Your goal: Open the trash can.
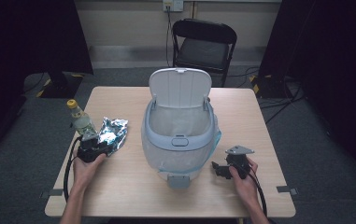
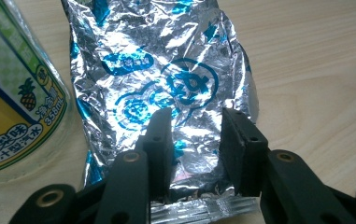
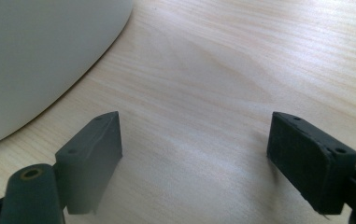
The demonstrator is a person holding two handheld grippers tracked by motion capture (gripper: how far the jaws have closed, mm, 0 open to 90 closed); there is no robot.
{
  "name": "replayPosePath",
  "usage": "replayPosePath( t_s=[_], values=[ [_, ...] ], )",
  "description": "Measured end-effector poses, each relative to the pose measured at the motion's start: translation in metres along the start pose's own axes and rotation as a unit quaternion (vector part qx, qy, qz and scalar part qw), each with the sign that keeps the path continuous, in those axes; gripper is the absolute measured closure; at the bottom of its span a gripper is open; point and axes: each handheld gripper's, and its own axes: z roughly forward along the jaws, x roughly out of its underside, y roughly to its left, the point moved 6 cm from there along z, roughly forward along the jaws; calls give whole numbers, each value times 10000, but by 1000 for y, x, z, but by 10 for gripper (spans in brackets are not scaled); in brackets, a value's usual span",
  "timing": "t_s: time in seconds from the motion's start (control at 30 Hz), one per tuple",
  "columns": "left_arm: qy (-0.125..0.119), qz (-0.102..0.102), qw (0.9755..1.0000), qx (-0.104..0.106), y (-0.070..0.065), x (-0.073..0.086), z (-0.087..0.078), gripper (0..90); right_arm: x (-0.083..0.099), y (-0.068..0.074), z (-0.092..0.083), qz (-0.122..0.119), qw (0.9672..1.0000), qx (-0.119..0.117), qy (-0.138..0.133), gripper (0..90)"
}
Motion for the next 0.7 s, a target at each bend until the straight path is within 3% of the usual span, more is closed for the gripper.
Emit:
replayPosePath(
  t_s=[0.1,0.2,0.33,0.43,0.57,0.6,0.7],
  values=[
    [7,64,10000,35,-2,1,-1,647,0,0,0,8,10000,0,2,170],
    [55,116,9997,222,-8,1,-1,664,0,0,0,-6,10000,0,1,170],
    [59,105,9997,217,-10,1,-1,690,0,0,0,7,10000,1,2,170],
    [84,64,9993,353,-11,1,-1,700,0,0,0,2,10000,2,3,170],
    [193,177,9977,627,-24,1,-1,743,0,0,0,0,10000,0,0,170],
    [224,245,9976,600,-26,1,-1,743,0,0,0,6,10000,0,1,170],
    [251,151,9970,711,-29,3,-3,742,0,0,0,9,10000,0,2,170]
  ],
)
